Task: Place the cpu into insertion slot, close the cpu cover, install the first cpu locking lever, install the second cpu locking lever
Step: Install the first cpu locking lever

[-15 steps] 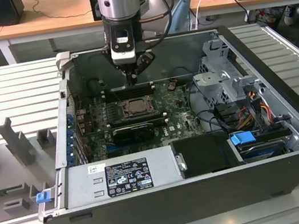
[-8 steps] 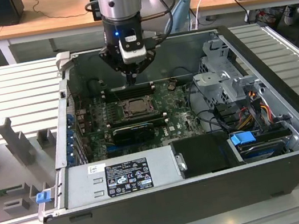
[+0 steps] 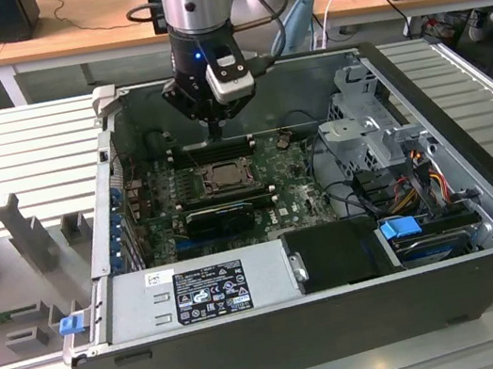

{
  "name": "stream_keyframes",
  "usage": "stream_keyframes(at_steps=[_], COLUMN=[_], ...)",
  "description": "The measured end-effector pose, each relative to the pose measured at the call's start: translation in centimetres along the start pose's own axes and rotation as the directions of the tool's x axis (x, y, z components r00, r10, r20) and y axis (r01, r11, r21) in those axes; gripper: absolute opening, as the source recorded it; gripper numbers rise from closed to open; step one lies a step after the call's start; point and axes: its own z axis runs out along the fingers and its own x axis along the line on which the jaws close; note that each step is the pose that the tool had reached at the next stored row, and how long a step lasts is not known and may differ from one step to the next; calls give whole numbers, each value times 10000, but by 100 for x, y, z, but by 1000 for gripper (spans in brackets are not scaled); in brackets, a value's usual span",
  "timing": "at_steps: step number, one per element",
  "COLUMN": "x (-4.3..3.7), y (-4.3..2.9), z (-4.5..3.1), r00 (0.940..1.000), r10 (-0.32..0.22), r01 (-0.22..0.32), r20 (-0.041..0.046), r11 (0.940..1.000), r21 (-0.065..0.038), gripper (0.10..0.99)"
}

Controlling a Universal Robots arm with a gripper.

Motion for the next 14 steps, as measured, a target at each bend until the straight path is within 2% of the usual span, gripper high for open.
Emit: stream_keyframes(at_steps=[4,7,8,9,14], x=[0,0,0,0,0], y=[0,0,0,0,0], z=[0,0,0,0,0], r00=[9981,9938,9916,9869,9713], r10=[-622,-1114,-1293,-1614,-2375], r01=[622,1114,1293,1614,2375], r20=[-28,-50,-58,-72,-106], r11=[9981,9938,9916,9869,9714], r21=[-2,-5,-6,-9,-17], gripper=[106,106,106,106,106])
